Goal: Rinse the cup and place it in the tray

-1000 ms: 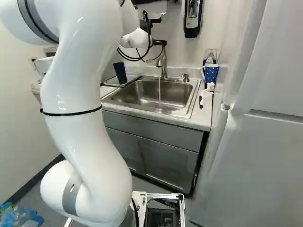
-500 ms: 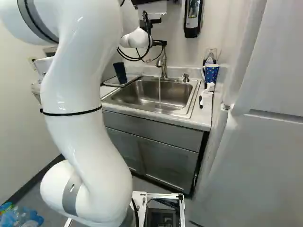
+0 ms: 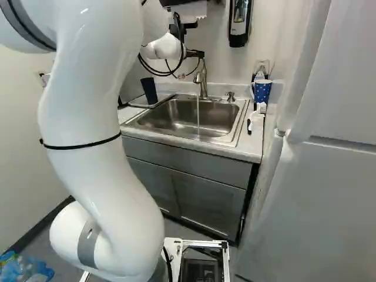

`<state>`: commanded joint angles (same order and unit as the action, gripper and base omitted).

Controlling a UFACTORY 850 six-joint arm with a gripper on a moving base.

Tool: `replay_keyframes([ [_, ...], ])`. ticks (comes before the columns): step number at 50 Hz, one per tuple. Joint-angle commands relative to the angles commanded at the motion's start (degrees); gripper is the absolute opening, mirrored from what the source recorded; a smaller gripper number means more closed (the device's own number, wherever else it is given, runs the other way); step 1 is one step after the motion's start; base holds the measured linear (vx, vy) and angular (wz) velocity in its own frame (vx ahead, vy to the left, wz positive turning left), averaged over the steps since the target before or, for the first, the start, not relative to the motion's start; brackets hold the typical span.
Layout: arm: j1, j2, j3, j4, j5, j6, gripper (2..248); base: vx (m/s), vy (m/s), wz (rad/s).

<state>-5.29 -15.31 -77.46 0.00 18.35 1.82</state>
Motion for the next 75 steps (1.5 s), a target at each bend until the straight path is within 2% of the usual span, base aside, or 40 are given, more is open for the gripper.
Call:
replay_keyframes([
  [38,-0.01,0.39,0.24,0.00,0.00,0.00,247,0.000,0.000,0.000],
  [60,-0.43,6.17,6.62,0.00,0.00,0.00,247,0.000,0.000,0.000],
  [75,-2.05,9.23,9.89,0.00,-0.72,0.00,247,0.000,0.000,0.000],
])
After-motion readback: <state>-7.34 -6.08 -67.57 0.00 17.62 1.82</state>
